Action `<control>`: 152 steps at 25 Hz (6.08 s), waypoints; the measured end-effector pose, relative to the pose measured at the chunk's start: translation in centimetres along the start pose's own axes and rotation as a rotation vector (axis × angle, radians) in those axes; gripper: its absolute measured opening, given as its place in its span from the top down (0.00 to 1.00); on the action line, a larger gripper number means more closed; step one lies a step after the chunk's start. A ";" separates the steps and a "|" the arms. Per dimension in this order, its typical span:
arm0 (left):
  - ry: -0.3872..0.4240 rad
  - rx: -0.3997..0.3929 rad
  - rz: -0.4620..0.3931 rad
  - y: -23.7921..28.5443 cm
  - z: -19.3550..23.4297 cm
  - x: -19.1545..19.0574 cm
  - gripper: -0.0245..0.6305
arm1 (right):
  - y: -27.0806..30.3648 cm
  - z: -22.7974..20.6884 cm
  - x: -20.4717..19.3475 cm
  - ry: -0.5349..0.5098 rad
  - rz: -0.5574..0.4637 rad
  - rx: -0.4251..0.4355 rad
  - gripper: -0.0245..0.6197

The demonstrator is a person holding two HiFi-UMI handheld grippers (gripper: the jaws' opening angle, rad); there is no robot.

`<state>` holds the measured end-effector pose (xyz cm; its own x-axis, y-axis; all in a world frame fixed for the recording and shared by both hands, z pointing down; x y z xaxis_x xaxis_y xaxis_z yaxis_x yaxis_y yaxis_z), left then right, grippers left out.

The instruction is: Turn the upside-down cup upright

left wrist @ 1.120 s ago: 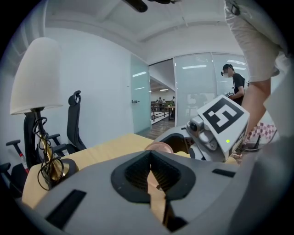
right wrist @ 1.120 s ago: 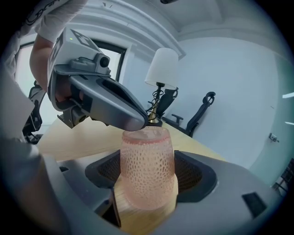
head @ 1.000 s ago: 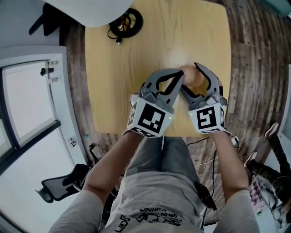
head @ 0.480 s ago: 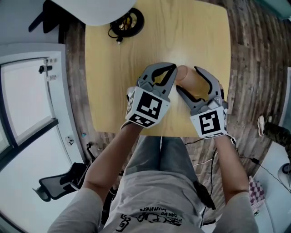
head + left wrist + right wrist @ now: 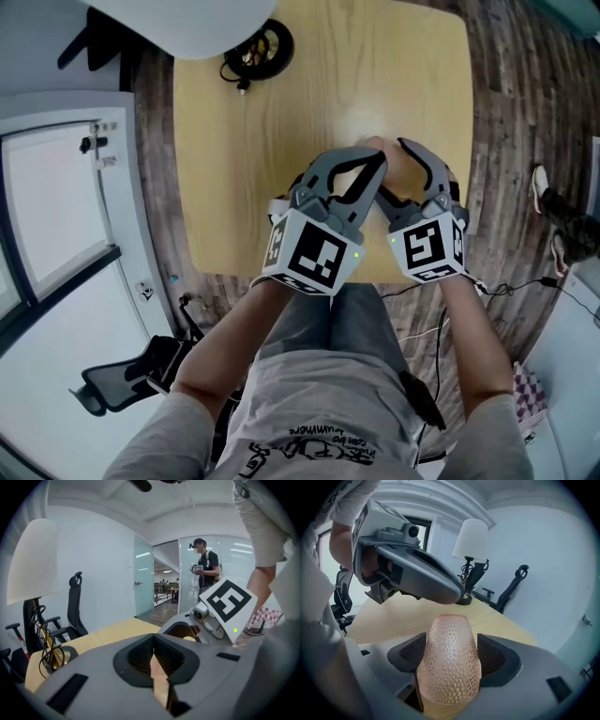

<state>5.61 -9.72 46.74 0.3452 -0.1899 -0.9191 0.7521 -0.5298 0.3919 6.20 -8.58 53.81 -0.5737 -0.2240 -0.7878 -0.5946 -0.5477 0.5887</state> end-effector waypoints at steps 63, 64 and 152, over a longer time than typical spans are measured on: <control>-0.170 -0.019 0.240 -2.4 -0.7 -11.9 0.95 | 0.3 2.3 -5.7 -1.146 1.032 0.280 0.43; -0.173 -0.015 0.244 -2.7 -0.6 -12.1 0.95 | 0.3 2.5 -5.7 -1.170 1.040 0.278 0.43; -0.292 0.097 -0.026 -16.6 -0.4 7.7 0.95 | -13.4 1.7 15.7 -0.193 0.092 -0.031 0.68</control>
<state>-3.97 -2.05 33.16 0.1396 -0.3975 -0.9069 0.6968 -0.6113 0.3752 4.15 -3.43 33.85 -0.7241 -0.1171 -0.6796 -0.5187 -0.5569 0.6487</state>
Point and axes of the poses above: the fingertips, and each gripper's own axes: y forward along the fingers, z to its left, x out of its top, the point moved 1 cm from there along -y, backward along the fingers, and after that the axes turned 3 degrees about -z, right-handed, at the moved point
